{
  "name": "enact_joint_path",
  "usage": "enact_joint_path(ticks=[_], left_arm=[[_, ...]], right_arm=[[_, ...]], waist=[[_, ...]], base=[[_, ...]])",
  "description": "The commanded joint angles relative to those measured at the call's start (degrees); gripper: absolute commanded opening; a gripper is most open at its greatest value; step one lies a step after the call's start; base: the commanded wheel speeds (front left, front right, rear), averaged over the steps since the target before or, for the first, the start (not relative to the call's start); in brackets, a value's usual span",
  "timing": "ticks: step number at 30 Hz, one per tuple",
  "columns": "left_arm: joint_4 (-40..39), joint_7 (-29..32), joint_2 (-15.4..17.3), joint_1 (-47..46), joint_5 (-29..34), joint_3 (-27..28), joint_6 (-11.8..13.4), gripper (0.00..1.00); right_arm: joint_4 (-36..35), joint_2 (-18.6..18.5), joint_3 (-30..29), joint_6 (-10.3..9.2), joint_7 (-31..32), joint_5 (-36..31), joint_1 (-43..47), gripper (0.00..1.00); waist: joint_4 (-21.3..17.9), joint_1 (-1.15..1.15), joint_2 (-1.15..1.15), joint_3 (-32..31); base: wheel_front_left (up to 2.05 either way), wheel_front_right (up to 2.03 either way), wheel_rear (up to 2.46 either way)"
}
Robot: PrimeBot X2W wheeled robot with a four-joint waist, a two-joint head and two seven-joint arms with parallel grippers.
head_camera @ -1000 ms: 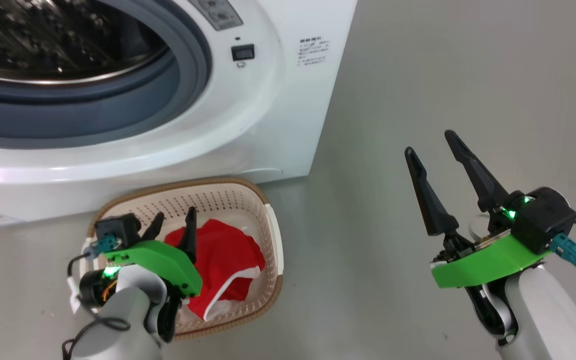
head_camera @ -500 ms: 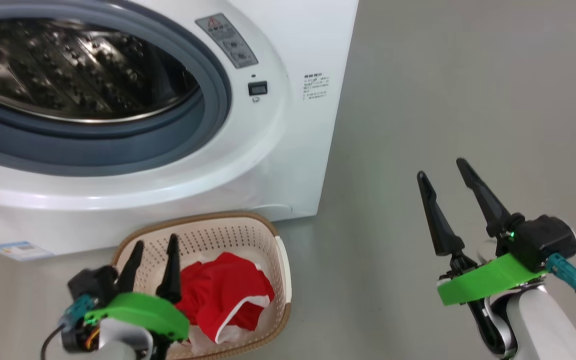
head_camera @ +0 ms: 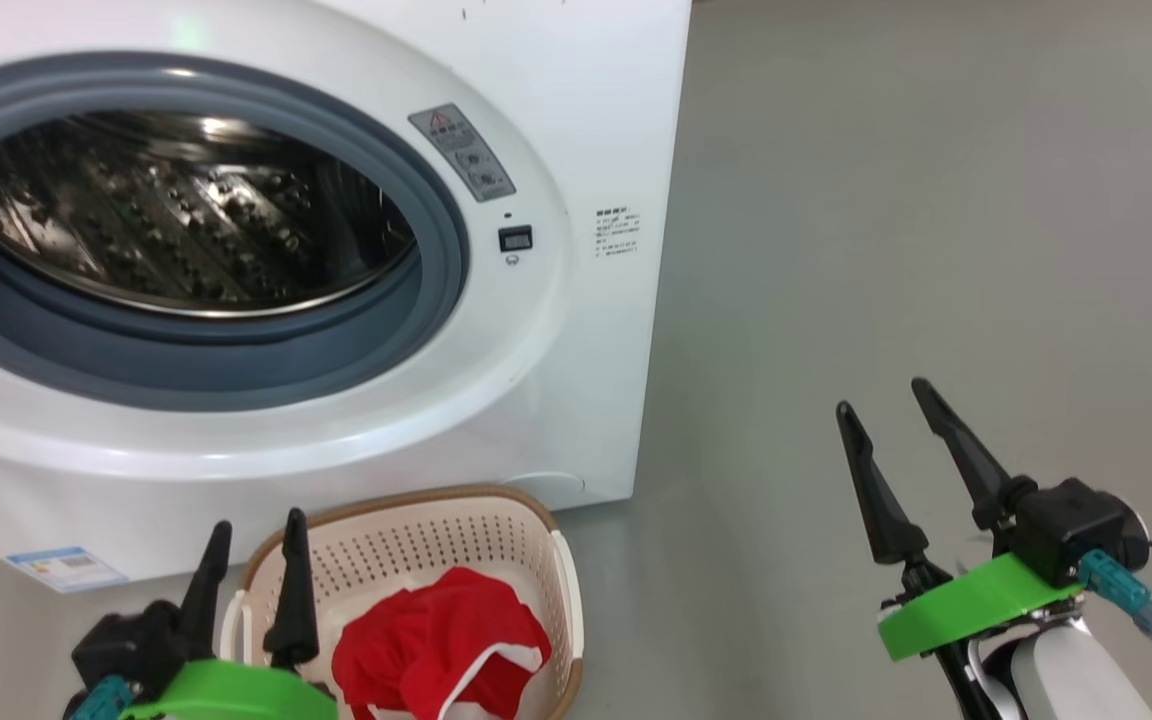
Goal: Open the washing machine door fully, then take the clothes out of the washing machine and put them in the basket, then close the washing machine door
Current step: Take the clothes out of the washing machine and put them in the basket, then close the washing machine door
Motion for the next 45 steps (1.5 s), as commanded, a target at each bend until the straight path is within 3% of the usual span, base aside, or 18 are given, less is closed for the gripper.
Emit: enact_joint_path(ticks=[1,5,12,45], left_arm=[[-2.3,-0.7,0.5,0.8,0.7,2.1,-1.0,1.00],[-3.5,-0.7,0.5,3.0,0.1,2.2,-2.6,1.00],[-5.8,-0.7,0.4,5.8,0.2,3.0,-3.3,1.00],[-9.6,-0.7,1.2,9.5,5.4,4.0,-1.3,1.00]], right_arm=[[-1.0,0.2,0.7,0.28,-0.4,-0.1,0.1,1.00],[-0.6,0.4,0.5,0.28,-0.4,-0.3,1.2,1.00],[-0.4,0.5,0.0,0.28,-0.4,-0.7,2.6,1.00],[-0.9,0.1,-1.4,0.28,-0.4,-1.2,4.9,1.00]], waist=[[-0.2,0.00,0.00,-1.9],[-0.3,0.00,0.00,-3.9],[-0.2,0.00,0.00,-5.8],[-0.2,0.00,0.00,-8.8]], base=[[0.00,0.00,0.00],[0.00,0.00,0.00],[0.00,0.00,0.00],[0.00,0.00,0.00]])
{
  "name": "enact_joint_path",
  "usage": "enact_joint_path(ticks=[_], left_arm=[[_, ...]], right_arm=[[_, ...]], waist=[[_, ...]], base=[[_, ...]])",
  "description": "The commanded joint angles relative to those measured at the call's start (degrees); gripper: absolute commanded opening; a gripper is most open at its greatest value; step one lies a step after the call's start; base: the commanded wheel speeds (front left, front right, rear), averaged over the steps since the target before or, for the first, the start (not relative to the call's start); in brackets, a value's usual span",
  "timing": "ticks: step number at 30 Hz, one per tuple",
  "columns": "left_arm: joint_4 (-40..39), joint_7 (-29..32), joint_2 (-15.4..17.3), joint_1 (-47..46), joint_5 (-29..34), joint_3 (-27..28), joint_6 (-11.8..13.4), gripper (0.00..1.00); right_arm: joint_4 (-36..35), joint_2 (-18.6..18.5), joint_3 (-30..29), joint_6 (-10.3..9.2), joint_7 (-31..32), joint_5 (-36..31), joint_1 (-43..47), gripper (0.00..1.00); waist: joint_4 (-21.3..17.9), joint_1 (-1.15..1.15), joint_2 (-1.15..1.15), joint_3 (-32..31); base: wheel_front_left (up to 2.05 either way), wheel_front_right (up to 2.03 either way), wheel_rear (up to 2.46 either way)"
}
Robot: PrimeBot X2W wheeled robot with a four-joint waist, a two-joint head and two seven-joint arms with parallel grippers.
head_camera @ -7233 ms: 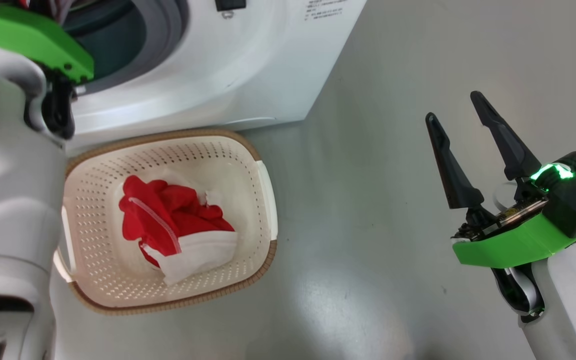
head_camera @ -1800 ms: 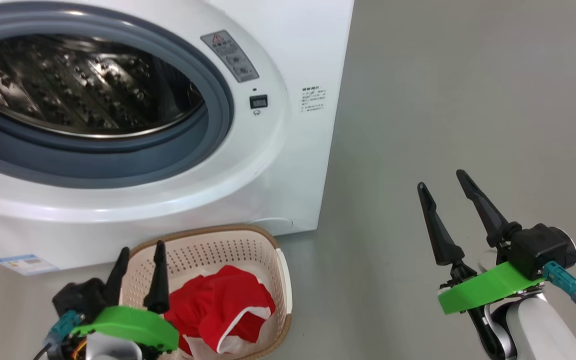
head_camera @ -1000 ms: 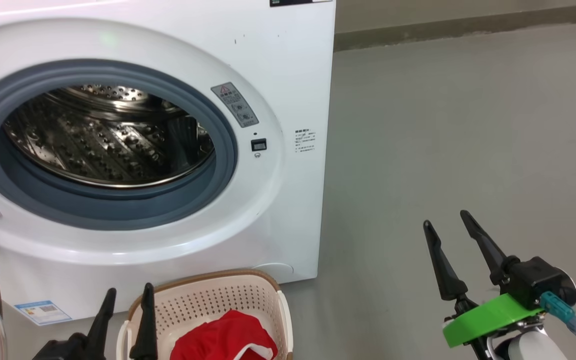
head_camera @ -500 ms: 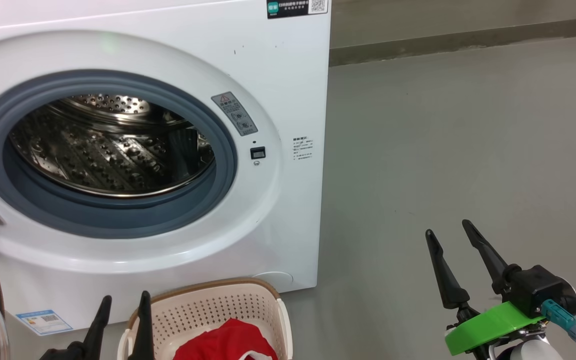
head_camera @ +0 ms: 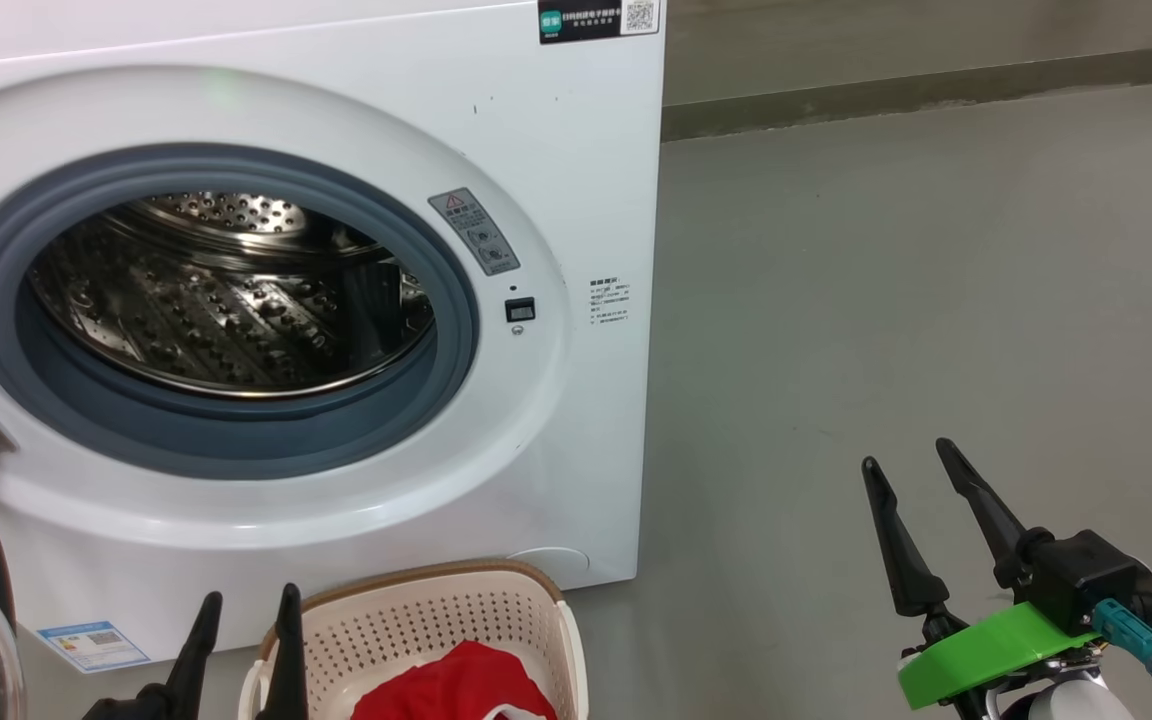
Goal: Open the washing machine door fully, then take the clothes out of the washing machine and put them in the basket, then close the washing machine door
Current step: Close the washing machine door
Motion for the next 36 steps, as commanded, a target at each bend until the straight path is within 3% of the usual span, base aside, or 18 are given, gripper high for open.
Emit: enact_joint_path(ticks=[1,10,26,36], left_arm=[[-1.8,-0.7,0.9,-0.7,0.3,2.0,0.6,1.00],[-3.2,-0.7,0.8,-0.3,0.9,2.2,1.0,1.00],[-4.3,-0.7,0.4,-0.1,0.1,3.1,1.0,1.00],[-5.2,-0.7,0.5,-0.1,1.1,2.7,0.3,1.00]], right_arm=[[-1.5,-0.5,1.4,0.28,-0.4,-0.5,-0.4,1.00],[-1.4,-0.6,1.6,0.28,-0.4,-0.3,-0.5,1.00],[-1.4,-0.5,1.3,0.28,-0.4,0.0,-0.4,1.00],[-1.3,-0.6,1.2,0.28,-0.4,0.1,-0.4,1.00]], waist=[[0.1,0.00,0.00,0.0],[0.0,0.00,0.00,0.2],[0.0,0.00,0.00,0.6],[0.5,0.00,0.00,1.3]], base=[[0.00,0.00,0.00],[-0.44,0.52,-0.08],[-1.62,1.87,-0.25],[-0.82,0.82,0.00]])
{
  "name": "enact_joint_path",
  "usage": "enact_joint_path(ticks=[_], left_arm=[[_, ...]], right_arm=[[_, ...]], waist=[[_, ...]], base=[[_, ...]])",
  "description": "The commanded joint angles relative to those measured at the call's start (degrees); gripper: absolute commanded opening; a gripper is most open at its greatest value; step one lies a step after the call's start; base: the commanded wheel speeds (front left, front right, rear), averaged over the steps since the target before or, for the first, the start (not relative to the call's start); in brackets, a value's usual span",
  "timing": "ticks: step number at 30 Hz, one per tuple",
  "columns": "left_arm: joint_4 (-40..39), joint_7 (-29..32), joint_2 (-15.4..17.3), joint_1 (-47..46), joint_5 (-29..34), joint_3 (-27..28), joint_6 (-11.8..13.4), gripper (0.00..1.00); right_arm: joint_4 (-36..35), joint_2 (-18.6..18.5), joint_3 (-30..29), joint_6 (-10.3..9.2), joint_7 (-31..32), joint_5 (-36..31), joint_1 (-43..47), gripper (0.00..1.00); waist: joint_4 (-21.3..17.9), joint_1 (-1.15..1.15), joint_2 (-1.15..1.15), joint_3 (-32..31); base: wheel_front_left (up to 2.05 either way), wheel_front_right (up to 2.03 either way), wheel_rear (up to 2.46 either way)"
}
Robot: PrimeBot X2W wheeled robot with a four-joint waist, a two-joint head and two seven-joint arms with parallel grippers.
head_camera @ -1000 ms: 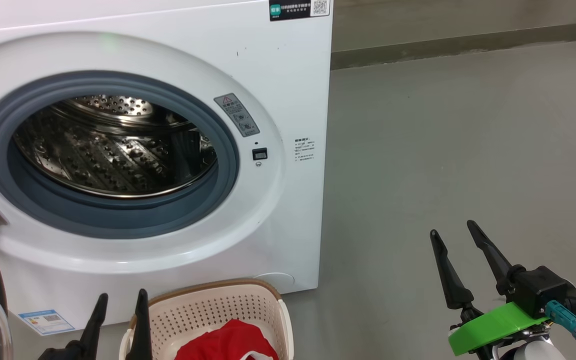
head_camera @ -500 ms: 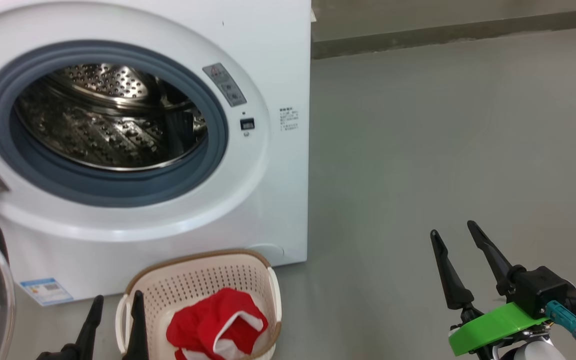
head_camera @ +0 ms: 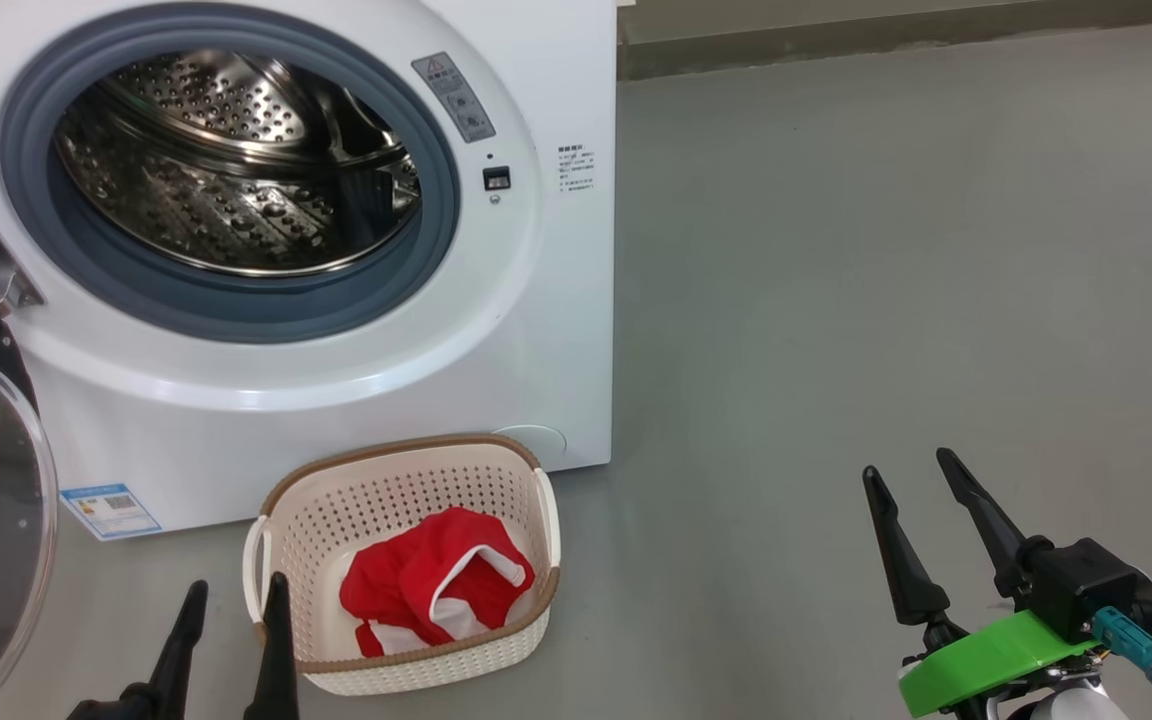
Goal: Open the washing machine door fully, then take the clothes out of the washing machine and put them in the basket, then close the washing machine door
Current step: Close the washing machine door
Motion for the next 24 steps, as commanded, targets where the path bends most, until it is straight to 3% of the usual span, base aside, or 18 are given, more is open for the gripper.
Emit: enact_joint_path(ticks=[1,16,24], left_arm=[[-1.6,-0.7,0.7,-1.0,0.6,1.8,-0.1,1.00],[-2.4,-0.7,0.4,-0.9,1.2,1.6,1.3,1.00],[-2.6,-0.7,0.2,-0.8,1.2,1.1,2.5,1.00]], right_arm=[[-1.4,-0.6,1.1,0.28,-0.4,0.0,-1.3,1.00],[-1.4,-0.8,1.1,0.28,-0.4,0.0,-1.6,1.00],[-1.3,-1.0,1.4,0.28,-0.4,0.0,-1.2,1.00]], waist=[[0.1,0.00,0.00,0.1],[0.8,0.00,0.00,0.6],[3.1,0.00,0.00,0.3]], base=[[-0.07,0.07,0.00],[0.00,0.00,0.00],[0.00,0.00,0.00]])
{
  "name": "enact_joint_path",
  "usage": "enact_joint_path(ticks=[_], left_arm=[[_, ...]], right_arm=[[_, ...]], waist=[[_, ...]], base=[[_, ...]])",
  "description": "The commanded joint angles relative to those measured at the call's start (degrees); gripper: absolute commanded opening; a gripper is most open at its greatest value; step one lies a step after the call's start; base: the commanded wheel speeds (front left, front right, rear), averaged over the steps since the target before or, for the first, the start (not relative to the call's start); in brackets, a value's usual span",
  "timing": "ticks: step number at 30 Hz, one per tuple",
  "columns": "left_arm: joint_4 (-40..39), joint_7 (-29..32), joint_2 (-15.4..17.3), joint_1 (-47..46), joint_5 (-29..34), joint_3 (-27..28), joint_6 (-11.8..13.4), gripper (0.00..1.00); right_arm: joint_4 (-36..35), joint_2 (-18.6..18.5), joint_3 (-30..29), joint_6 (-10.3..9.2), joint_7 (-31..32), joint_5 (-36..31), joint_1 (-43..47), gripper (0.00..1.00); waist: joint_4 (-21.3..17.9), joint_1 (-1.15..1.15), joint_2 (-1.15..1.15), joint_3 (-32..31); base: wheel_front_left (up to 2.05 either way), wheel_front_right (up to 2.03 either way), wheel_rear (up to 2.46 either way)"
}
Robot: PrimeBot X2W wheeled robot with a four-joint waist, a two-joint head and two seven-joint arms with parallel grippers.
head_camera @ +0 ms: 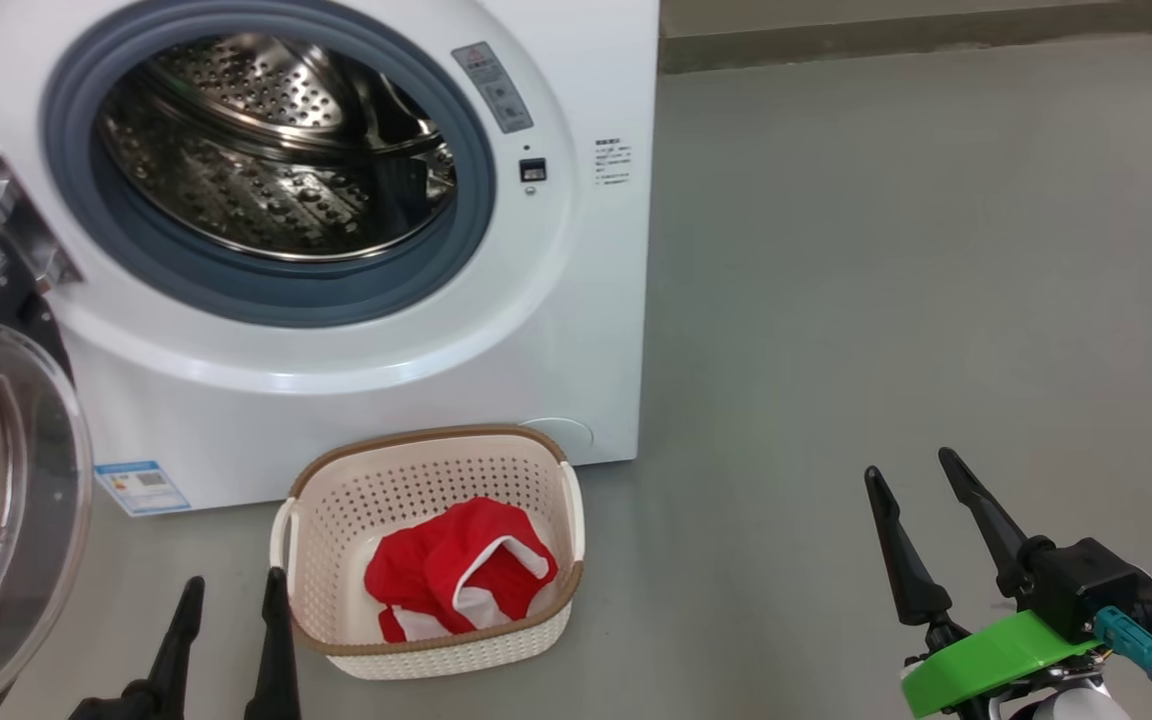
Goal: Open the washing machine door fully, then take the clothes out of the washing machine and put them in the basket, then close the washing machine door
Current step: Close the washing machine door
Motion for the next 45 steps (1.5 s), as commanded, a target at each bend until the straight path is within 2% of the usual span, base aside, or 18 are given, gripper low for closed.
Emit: enact_joint_path(ticks=[1,11,27,45], left_arm=[[-1.9,-0.7,0.3,-0.8,0.5,1.6,0.4,1.00],[-4.4,-0.7,0.2,-0.2,0.4,0.2,1.5,1.00],[-6.1,0.1,1.1,1.2,0.7,1.0,4.3,1.00],[-9.2,1.0,2.2,2.2,-0.5,1.7,5.0,1.00]], right_arm=[[-1.3,-0.8,1.5,0.28,-0.4,0.0,-1.2,1.00],[-1.3,-1.6,2.7,0.28,-0.4,0.1,-1.7,1.00],[-0.8,-0.7,4.9,0.28,-0.4,0.5,-2.9,1.00],[0.2,0.4,5.4,0.28,-0.4,-0.6,-3.6,1.00]], waist=[[1.0,0.00,0.00,-0.1],[7.3,0.00,0.00,-0.2],[16.6,0.00,0.00,-2.1],[22.9,0.00,0.00,-2.7]], base=[[0.00,0.00,0.00],[0.00,0.00,0.00],[0.00,0.00,0.00],[0.00,0.00,0.00]])
